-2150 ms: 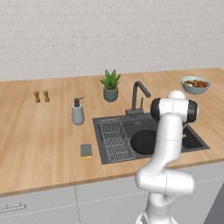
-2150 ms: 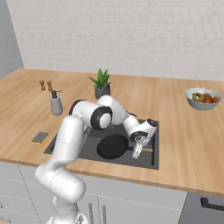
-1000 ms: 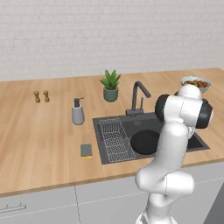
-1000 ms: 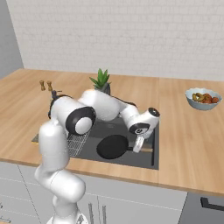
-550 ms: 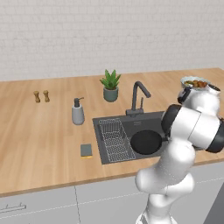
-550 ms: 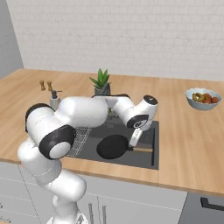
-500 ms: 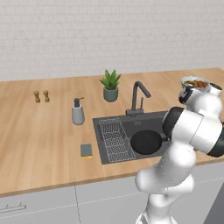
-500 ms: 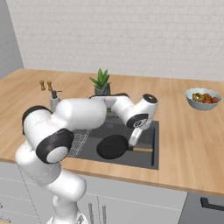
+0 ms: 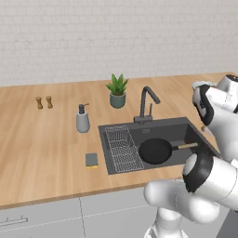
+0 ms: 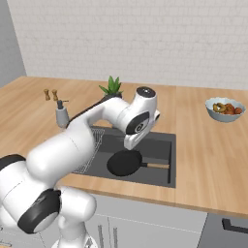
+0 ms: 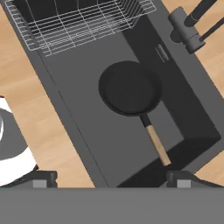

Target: Pick the pan and sponge and place them into the sink. Then turn on the water.

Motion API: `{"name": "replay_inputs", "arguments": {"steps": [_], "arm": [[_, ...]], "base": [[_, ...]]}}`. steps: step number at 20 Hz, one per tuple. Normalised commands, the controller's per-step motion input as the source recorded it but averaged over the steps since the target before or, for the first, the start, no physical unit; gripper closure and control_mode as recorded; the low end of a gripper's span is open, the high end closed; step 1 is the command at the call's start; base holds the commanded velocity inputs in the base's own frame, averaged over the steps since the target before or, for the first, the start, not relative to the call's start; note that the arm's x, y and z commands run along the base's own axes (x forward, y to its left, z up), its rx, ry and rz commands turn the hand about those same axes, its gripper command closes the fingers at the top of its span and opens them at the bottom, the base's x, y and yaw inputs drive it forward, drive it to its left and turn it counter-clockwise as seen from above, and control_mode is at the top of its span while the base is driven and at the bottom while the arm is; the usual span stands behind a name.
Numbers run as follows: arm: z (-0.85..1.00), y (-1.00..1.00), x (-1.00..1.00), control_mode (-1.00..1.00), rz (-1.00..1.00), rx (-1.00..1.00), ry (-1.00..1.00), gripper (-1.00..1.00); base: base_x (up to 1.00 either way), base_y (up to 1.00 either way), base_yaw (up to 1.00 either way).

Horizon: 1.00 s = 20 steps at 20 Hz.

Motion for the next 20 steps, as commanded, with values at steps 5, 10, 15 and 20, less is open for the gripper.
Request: {"name": "replay_inputs", "arguments": {"steps": [5, 10, 15, 20], "arm": [[0.54, 0.50, -0.22, -1.00, -0.26, 0.00, -0.03, -1.00], [0.18, 0.43, -0.01, -1.00, -0.30, 0.00, 0.00, -1.00], [0.18, 0.33, -0.10, -1.00, -0.29, 0.00, 0.00, -1.00], [0.26, 0.34, -0.10, -1.00, -0.30, 0.02, 0.03, -1.00]], "base": [[0.00, 0.00, 0.00], [0.00, 0.00, 0.00], [0.00, 0.00, 0.00], [0.00, 0.00, 0.00]]}}
